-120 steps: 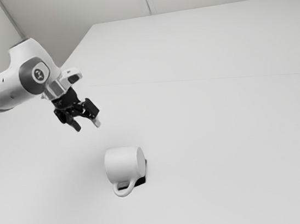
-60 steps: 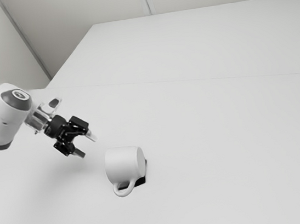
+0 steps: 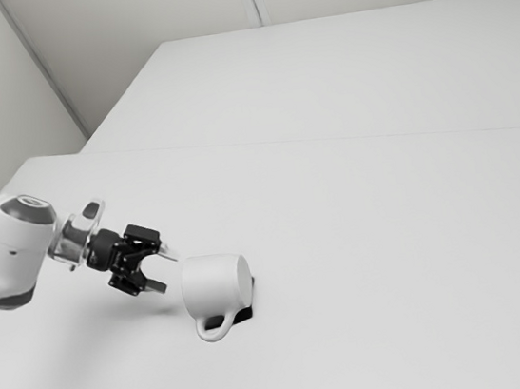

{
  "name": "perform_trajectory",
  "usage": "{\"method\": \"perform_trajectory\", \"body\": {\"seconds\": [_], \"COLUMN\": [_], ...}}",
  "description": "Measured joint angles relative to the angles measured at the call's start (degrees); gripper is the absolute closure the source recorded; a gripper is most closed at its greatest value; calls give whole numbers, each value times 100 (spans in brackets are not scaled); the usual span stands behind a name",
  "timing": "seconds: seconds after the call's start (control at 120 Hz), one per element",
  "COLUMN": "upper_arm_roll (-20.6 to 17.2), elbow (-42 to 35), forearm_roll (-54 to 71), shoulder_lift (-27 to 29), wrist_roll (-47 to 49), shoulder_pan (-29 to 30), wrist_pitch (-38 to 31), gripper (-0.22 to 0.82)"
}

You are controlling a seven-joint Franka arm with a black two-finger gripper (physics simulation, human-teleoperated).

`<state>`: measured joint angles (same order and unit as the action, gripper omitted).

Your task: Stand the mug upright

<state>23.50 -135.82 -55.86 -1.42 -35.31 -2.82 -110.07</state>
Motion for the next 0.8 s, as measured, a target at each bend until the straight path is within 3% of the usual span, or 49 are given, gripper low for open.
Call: {"method": "perform_trajectory", "body": {"seconds": [0.642,0.708,0.8], "upper_arm_roll": [-3,-3,-3], "elbow": [-383,-397,-399], "forearm_roll": [-881,-893,-902], "shoulder_lift": [265,286,300], "wrist_roll": [-410,-432,-461], "shoulder_pan": [-962,-1003,-976], "wrist_pitch": [-736,-750,-754], "gripper": [0,4,18]}}
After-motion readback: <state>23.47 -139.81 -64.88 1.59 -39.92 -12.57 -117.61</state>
